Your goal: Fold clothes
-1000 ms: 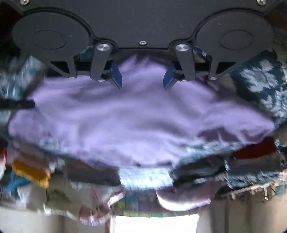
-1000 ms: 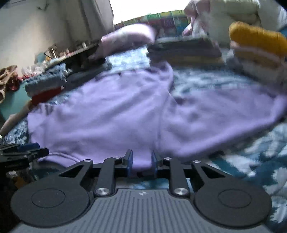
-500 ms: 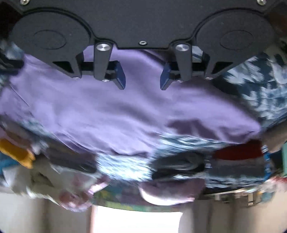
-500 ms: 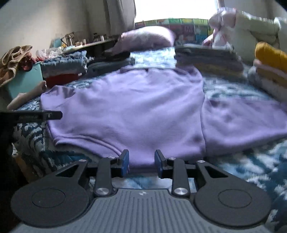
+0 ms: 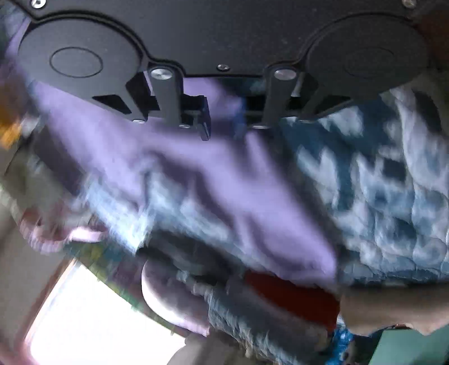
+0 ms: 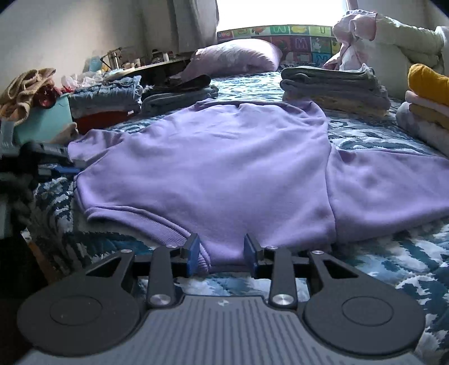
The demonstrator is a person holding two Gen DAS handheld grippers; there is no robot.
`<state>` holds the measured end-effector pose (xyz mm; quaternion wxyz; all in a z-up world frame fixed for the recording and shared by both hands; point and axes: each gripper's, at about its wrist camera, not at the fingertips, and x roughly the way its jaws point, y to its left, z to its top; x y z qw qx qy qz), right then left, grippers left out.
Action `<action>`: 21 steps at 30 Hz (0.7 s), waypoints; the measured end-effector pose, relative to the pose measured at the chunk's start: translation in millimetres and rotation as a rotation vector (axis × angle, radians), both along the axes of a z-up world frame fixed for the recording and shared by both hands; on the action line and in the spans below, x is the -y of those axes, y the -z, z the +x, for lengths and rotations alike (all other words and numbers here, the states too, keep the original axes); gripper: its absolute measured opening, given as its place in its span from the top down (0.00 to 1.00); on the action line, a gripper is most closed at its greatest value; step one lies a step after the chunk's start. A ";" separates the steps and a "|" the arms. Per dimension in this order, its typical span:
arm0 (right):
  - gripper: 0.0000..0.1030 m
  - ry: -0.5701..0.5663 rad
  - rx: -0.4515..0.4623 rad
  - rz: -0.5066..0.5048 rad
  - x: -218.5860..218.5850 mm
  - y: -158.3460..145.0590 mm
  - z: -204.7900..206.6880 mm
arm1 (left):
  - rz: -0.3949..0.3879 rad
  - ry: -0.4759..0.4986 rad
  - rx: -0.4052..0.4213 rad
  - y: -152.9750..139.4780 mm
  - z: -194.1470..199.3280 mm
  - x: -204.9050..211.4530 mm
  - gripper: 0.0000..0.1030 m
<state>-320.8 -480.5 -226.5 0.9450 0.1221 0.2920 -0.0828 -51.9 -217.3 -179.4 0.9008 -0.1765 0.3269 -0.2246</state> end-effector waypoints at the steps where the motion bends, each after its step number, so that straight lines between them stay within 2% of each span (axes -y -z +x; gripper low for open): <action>1: 0.65 0.000 0.005 0.005 0.3 0.9 -1.1 | -0.006 0.043 0.022 -6.5 4.2 7.0 0.77; 2: 0.65 0.000 0.010 0.009 0.4 1.9 -2.1 | -0.026 0.083 0.020 -9.6 11.6 15.1 0.77; 4: 0.63 -0.005 0.013 0.011 0.4 3.5 -3.0 | -0.130 0.157 -0.024 -7.0 35.9 25.9 0.73; 5: 0.63 -0.009 0.014 0.010 0.4 3.9 -3.1 | -0.187 0.189 -0.079 -0.7 54.1 29.6 0.59; 6: 0.63 -0.010 0.016 0.016 1.4 4.1 -3.6 | -0.206 0.172 -0.120 5.9 69.3 31.4 0.48; 7: 0.63 -0.012 0.017 0.022 2.5 4.3 -4.1 | -0.177 0.088 -0.162 14.7 88.0 29.0 0.50; 8: 0.63 -0.014 0.019 0.028 3.5 4.5 -4.5 | -0.193 0.008 -0.216 24.5 106.8 18.5 0.79; 10: 0.63 -0.019 0.025 0.043 6.2 5.3 -5.7 | -0.333 -0.118 -0.264 28.9 122.4 -12.4 0.79; 12: 0.63 -0.024 0.033 0.058 9.0 6.4 -7.2 | -0.378 -0.222 -0.201 17.5 117.6 -35.9 0.57; 13: 0.63 -0.028 0.037 0.064 10.2 6.6 -8.0 | -0.412 -0.242 -0.182 13.0 112.0 -45.4 0.55; 16: 0.63 -0.039 0.049 0.077 13.3 7.9 -9.8 | -0.468 -0.189 -0.184 8.3 84.9 -51.0 0.52; 18: 0.63 -0.042 0.057 0.091 15.5 8.2 -11.5 | -0.488 -0.120 -0.193 9.3 56.4 -39.6 0.42; 20: 0.63 -0.044 0.064 0.108 17.8 8.1 -13.4 | -0.499 -0.038 -0.210 11.0 28.7 -22.9 0.39; 21: 0.63 -0.043 0.068 0.118 19.1 7.8 -14.6 | -0.478 0.015 -0.226 11.0 17.1 -8.6 0.39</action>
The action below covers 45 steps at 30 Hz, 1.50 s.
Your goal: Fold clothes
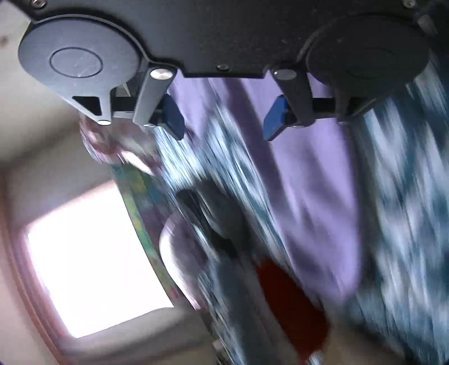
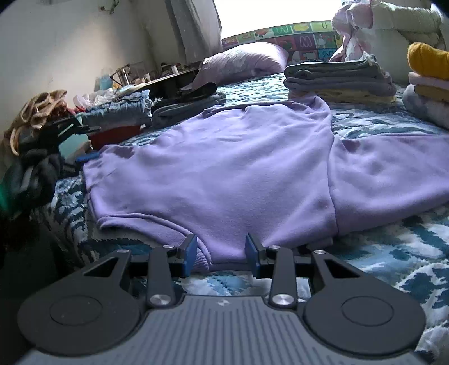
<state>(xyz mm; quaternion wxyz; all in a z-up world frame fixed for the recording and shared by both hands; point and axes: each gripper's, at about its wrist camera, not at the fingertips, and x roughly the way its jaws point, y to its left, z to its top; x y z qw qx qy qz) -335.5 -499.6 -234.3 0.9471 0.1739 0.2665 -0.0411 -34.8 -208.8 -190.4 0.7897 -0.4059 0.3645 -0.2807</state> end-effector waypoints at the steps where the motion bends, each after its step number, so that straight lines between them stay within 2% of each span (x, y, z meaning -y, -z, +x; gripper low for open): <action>1: 0.63 0.002 0.003 0.010 1.0 -1.2 -1.6 | 0.044 0.067 0.016 -3.1 -13.9 17.8 0.39; 2: 0.63 0.004 0.008 0.022 1.9 -3.3 -4.8 | 0.105 0.134 0.071 -9.8 -27.8 35.3 0.39; 3: 0.62 0.007 0.014 0.034 2.8 -5.4 -8.0 | 0.192 0.190 0.159 -19.6 -44.9 53.0 0.39; 5: 0.61 0.020 0.029 0.052 5.0 -10.1 -15.8 | 0.372 0.269 0.339 -34.6 -82.4 86.0 0.39; 7: 0.61 0.045 0.058 0.073 10.4 -15.7 -25.3 | 0.505 0.333 0.492 -38.8 -116.4 110.7 0.39; 9: 0.60 0.082 0.094 0.107 20.0 -20.8 -34.9 | 0.580 0.400 0.564 -34.1 -143.8 130.3 0.39; 11: 0.60 0.151 0.111 0.154 35.2 -20.1 -45.6 | 0.661 0.462 0.629 -16.8 -157.0 144.0 0.39; 12: 0.59 0.186 0.119 0.177 42.8 -19.6 -50.9 | 0.729 0.493 0.672 -7.6 -159.3 154.3 0.39; 14: 0.58 0.256 0.134 0.224 58.1 -18.8 -61.6 | 0.874 0.582 0.693 21.8 -165.1 174.9 0.39; 15: 0.58 0.293 0.137 0.263 66.5 -15.2 -66.8 | 0.896 0.566 0.730 24.8 -169.3 176.3 0.40; 18: 0.55 0.398 0.145 0.380 90.3 -3.9 -81.7 | 0.837 0.559 0.718 11.1 -170.9 176.0 0.43; 21: 0.53 0.486 0.181 0.494 109.9 5.9 -97.0 | 0.825 0.553 0.742 -0.3 -183.4 181.5 0.45; 29: 0.50 0.660 0.276 0.672 144.0 25.3 -131.4 | 0.859 0.723 0.869 -11.1 -226.3 251.7 0.45; 31: 0.48 0.674 0.291 0.675 149.7 24.4 -136.5 | 0.876 0.770 0.920 -11.4 -240.5 274.3 0.45; 35: 0.39 0.708 0.327 0.654 161.0 19.7 -150.3 | 0.921 0.875 1.002 -4.9 -266.1 324.9 0.46; 39: 0.38 0.777 0.387 0.659 176.0 18.2 -174.7 | 0.968 0.951 1.087 8.1 -290.2 375.3 0.54; 42: 0.35 0.833 0.424 0.711 187.0 25.5 -192.0 | 1.014 0.980 1.163 19.9 -306.8 414.1 0.62; 45: 0.34 0.885 0.456 0.763 195.1 35.3 -206.5 | 1.057 0.964 1.245 27.7 -319.5 449.5 0.65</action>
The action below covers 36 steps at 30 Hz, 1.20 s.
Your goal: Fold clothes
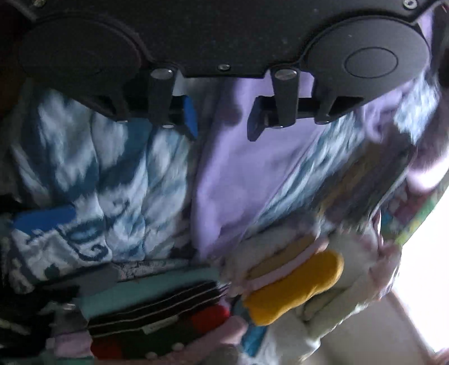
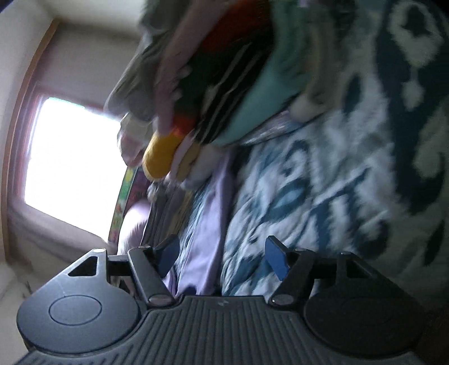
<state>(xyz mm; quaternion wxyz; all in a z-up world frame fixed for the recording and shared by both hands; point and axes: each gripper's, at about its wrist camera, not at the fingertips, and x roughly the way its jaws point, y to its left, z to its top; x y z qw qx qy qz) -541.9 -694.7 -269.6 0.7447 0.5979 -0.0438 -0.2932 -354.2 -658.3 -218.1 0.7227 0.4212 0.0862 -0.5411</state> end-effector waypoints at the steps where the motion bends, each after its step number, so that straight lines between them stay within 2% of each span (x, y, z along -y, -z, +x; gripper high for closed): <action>1: 0.34 0.018 0.010 0.011 1.7 2.2 -4.4 | 0.002 0.008 0.020 1.1 -3.2 11.1 0.66; 7: 0.33 0.126 0.124 0.108 11.3 22.1 -30.0 | 0.015 0.044 0.146 9.0 -21.6 67.7 0.67; 11: 0.33 0.152 0.140 0.125 18.3 28.2 -34.6 | 0.039 0.057 0.226 16.7 -32.3 95.3 0.72; 15: 0.34 0.185 0.168 0.146 22.5 34.9 -40.2 | 0.046 0.023 0.232 16.2 -33.0 116.8 0.73; 16: 0.34 0.188 0.170 0.148 22.9 35.4 -42.4 | 0.049 0.015 0.227 14.7 -32.1 120.2 0.76; 17: 0.34 0.192 0.172 0.150 23.3 35.7 -44.7 | 0.052 0.006 0.211 12.5 -30.5 122.1 0.87; 19: 0.33 0.199 0.177 0.153 24.1 36.5 -49.3 | 0.032 -0.030 0.130 2.6 -23.2 120.8 0.90; 23: 0.26 0.156 0.141 0.090 26.2 24.8 -41.6 | -0.080 -0.145 -0.123 -42.8 11.9 94.5 0.92; 28: 0.26 -0.057 0.048 -0.107 7.9 -5.2 1.7 | -0.317 -0.269 -0.476 -116.1 86.5 19.9 0.92; 31: 0.26 -0.196 -0.014 -0.217 -8.7 -19.4 37.2 | -0.474 -0.297 -0.700 -149.5 141.3 -39.4 0.92; 36: 0.26 -0.417 -0.137 -0.377 -52.5 -34.2 99.1 | -0.612 -0.399 -0.870 -177.2 210.6 -120.1 0.92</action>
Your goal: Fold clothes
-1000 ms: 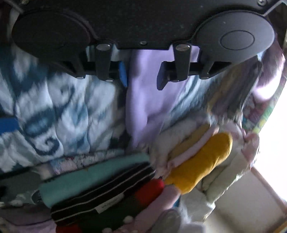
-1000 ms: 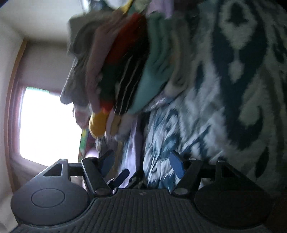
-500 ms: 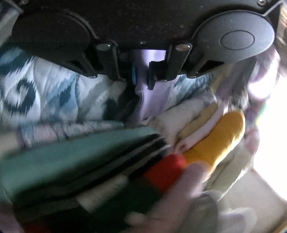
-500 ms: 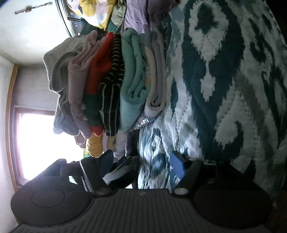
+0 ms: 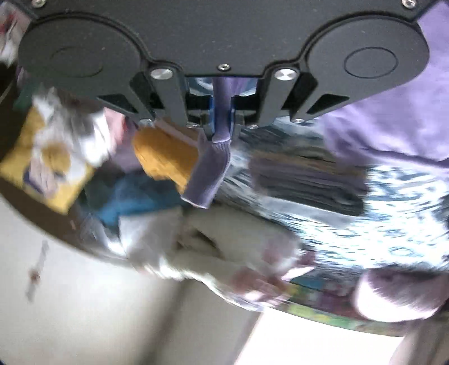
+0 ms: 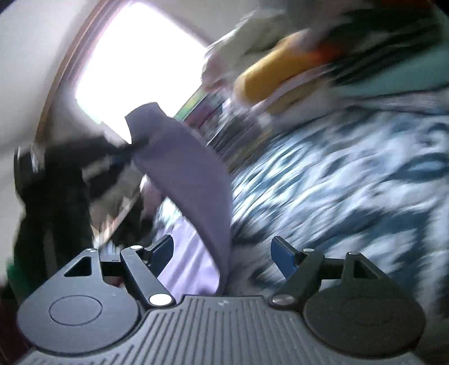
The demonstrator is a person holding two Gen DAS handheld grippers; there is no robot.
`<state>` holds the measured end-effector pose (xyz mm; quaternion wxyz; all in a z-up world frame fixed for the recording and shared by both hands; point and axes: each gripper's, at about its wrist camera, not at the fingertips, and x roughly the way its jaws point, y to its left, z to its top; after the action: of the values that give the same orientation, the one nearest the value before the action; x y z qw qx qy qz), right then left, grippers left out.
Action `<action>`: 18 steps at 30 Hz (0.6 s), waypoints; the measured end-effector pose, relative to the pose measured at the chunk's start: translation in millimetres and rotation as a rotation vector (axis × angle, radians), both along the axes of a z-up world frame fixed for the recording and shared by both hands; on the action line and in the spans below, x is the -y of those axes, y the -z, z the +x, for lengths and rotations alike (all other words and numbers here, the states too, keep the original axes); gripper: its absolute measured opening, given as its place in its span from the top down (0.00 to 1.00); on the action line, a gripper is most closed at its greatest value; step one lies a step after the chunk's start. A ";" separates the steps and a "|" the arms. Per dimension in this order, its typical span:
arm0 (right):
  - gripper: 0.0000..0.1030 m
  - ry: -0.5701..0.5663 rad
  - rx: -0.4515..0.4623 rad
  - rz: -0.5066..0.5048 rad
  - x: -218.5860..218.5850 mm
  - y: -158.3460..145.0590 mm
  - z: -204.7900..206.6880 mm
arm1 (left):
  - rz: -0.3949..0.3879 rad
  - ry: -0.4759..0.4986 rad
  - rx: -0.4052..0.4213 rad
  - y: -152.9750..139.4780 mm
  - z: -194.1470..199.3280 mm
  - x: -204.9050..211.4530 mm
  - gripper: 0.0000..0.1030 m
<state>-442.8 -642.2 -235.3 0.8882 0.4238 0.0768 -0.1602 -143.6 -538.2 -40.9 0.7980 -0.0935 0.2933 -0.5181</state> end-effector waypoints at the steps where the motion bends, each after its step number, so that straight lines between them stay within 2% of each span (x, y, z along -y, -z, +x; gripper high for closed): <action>1: 0.26 -0.036 -0.031 -0.036 -10.4 -2.5 11.8 | -0.022 -0.028 -0.025 -2.0 11.4 -16.3 0.92; 3: 0.26 -0.109 -0.094 -0.109 -31.3 -7.6 35.5 | -0.055 -0.063 -0.072 -3.6 32.0 -42.7 0.92; 6: 0.26 -0.178 -0.209 -0.268 -73.9 -16.0 60.8 | -0.085 -0.112 -0.131 -1.1 54.5 -76.2 0.92; 10: 0.27 -0.235 -0.281 -0.388 -111.4 -19.3 86.8 | -0.098 -0.142 -0.178 2.8 75.3 -109.0 0.93; 12: 0.31 -0.223 -0.321 -0.433 -125.3 -19.7 95.4 | -0.100 -0.149 -0.179 2.2 81.2 -123.8 0.93; 14: 0.47 -0.187 -0.366 -0.473 -135.4 -20.2 101.5 | -0.114 -0.152 -0.182 3.9 85.3 -138.1 0.93; 16: 0.57 -0.182 -0.398 -0.492 -136.3 -16.6 108.0 | -0.128 -0.157 -0.176 4.1 89.6 -152.3 0.93; 18: 0.59 -0.186 -0.424 -0.516 -138.7 -13.1 114.9 | -0.134 -0.167 -0.170 4.0 95.9 -167.5 0.93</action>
<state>-327.9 -503.5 -222.2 0.9411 0.1337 0.2550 -0.1773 -47.7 -370.7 -45.0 0.8026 -0.2144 0.3157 -0.4585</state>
